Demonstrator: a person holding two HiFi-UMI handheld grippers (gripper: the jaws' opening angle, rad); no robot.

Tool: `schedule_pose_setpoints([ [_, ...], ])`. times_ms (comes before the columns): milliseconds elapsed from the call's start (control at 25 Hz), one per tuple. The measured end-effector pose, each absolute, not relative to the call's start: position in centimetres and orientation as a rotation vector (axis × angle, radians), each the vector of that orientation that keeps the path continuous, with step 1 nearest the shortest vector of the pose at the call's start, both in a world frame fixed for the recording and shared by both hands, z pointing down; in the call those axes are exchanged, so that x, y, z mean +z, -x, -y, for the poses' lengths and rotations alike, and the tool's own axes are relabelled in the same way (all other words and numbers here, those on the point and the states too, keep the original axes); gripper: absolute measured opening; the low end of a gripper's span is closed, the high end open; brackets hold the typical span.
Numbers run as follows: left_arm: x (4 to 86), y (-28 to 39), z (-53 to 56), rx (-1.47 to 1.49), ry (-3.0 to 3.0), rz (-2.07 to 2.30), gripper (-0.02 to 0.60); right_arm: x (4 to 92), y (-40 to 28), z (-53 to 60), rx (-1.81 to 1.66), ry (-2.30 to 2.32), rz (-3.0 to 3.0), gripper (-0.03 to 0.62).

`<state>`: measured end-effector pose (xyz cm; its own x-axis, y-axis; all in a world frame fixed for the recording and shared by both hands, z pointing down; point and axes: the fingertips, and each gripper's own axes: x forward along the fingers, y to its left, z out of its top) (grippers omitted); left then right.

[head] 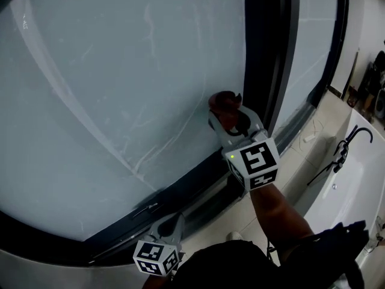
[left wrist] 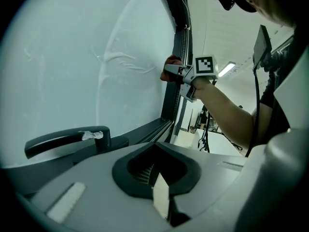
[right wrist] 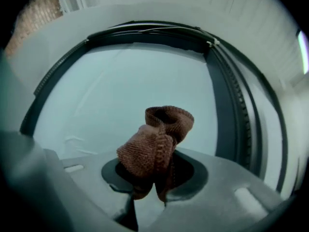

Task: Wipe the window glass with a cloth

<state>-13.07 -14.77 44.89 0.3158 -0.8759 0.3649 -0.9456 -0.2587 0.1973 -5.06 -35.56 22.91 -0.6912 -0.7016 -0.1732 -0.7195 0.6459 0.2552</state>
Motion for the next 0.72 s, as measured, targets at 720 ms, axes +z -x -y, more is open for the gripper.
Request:
schedule_pose_setpoints([
  [720,44.7,13.1,16.8,0.265,-2.145,1.712,0.017,20.1,0.2,44.7,0.386,1.502,-2.685,0.106],
])
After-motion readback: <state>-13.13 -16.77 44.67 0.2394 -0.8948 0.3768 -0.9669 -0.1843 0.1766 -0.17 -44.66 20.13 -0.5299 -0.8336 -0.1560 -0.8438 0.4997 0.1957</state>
